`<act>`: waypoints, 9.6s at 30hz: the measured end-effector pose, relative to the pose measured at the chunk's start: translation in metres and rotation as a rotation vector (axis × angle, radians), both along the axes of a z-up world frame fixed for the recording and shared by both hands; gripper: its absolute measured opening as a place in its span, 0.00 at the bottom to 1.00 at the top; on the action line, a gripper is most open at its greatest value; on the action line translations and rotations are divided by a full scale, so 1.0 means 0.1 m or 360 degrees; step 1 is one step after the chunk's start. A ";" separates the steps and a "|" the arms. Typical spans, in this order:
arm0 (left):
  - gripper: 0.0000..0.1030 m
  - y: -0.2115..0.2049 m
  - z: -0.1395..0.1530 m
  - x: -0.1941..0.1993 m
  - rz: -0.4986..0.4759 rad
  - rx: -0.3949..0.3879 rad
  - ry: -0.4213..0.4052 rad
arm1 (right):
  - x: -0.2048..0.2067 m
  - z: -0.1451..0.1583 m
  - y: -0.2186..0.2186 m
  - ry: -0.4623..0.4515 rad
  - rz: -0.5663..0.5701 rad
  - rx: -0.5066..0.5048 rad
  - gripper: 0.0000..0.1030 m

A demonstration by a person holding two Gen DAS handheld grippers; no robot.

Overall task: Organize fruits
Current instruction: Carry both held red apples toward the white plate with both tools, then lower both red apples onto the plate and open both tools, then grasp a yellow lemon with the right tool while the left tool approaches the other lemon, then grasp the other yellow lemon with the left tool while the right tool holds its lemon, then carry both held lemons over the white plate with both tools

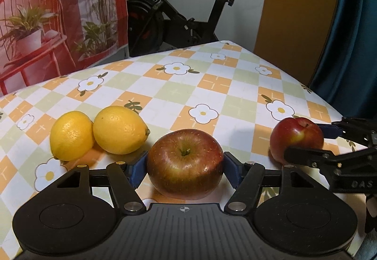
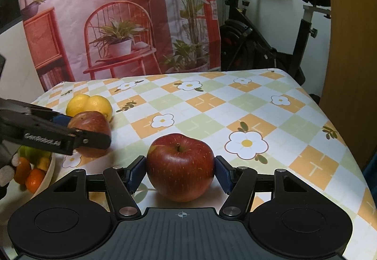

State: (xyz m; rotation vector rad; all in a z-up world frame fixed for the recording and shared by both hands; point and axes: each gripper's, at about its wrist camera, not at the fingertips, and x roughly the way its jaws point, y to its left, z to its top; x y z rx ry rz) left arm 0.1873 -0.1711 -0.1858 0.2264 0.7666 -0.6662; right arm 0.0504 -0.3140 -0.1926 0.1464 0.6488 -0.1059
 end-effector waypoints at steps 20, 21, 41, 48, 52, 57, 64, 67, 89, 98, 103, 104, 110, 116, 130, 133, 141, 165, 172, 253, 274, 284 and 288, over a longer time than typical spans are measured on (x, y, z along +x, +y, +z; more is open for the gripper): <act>0.67 0.21 0.24 -0.25 0.0028 0.0003 -0.0109 | -0.01 0.04 0.07 -0.0012 -0.0040 -0.0019 0.56; 0.67 0.23 0.25 -0.26 0.0032 0.0002 -0.0114 | -0.02 0.05 0.07 -0.0020 -0.0038 -0.0015 0.56; 0.67 1.11 0.71 -0.74 0.0170 -0.0069 -0.0147 | -0.02 0.47 0.87 -0.0155 0.0298 0.0048 0.56; 0.67 1.57 0.68 -1.04 0.0201 -0.0042 -0.0086 | -0.03 0.54 1.29 -0.0114 0.0503 0.0124 0.56; 0.67 1.70 0.61 -1.08 0.0216 -0.0027 -0.0074 | -0.05 0.50 1.51 -0.0055 0.0600 0.0132 0.56; 0.67 1.73 0.55 -1.02 0.0211 -0.0060 -0.0062 | -0.10 0.46 1.65 0.0010 0.0667 0.0127 0.56; 0.67 1.65 0.41 -0.93 0.0171 -0.0077 0.0003 | -0.09 0.37 1.76 0.0102 0.0781 0.0147 0.56; 0.67 1.61 0.35 -0.92 0.0142 -0.0053 0.0017 | -0.08 0.31 1.76 0.0142 0.0786 0.0150 0.56; 0.67 1.39 0.13 -0.77 0.0086 0.0076 -0.0033 | 0.02 0.19 1.72 0.0137 0.0773 0.0062 0.56; 0.67 1.32 0.13 -0.64 0.0114 0.0065 -0.0044 | 0.12 0.18 1.67 0.0121 0.0755 0.0019 0.56; 0.67 1.30 0.12 -0.54 0.0145 0.0042 -0.0048 | 0.25 0.16 1.62 0.0103 0.0746 -0.0012 0.56; 0.67 1.30 0.12 -0.51 0.0154 0.0037 -0.0047 | 0.28 0.16 1.61 0.0099 0.0744 -0.0016 0.56; 0.68 1.31 0.12 -0.42 0.0169 -0.0009 -0.0032 | 0.37 0.13 1.56 0.0078 0.0735 -0.0019 0.57; 0.68 1.35 0.12 -0.41 0.0157 -0.0052 0.0014 | 0.38 0.15 1.57 0.0101 0.0734 -0.0014 0.57; 0.69 1.53 0.29 -0.56 0.0306 -0.0235 -0.0008 | 0.19 0.28 1.53 0.0002 0.0664 0.0041 0.60; 0.69 1.56 0.36 -0.64 0.0379 -0.0241 -0.0074 | 0.12 0.32 1.50 -0.0042 0.0617 0.0045 0.60; 0.68 1.72 0.41 -0.79 0.0611 -0.0244 -0.0174 | -0.03 0.40 1.38 -0.0119 0.0474 0.0061 0.60; 0.68 1.88 0.92 -0.02 0.0798 -0.0333 -0.0385 | 1.08 0.58 0.92 -0.0147 0.0424 -0.0107 0.59; 0.68 1.72 0.79 0.27 0.0801 -0.0290 -0.0412 | 1.46 0.26 0.91 -0.0030 0.0486 -0.0033 0.60; 0.60 0.74 -0.04 0.92 0.0175 -0.0062 0.0185 | 1.25 -0.23 0.53 -0.0052 0.0231 0.0170 0.51; 0.59 0.93 0.04 0.75 0.0268 -0.0071 0.0076 | 1.25 -0.23 0.54 -0.0053 0.0230 0.0171 0.51; 0.59 1.16 0.39 0.41 0.0310 -0.0151 0.0011 | 1.20 -0.21 0.58 -0.0063 0.0230 0.0170 0.51; 0.59 1.30 0.51 0.15 0.0313 -0.0175 -0.0005 | 1.08 -0.18 0.60 -0.0059 0.0230 0.0223 0.51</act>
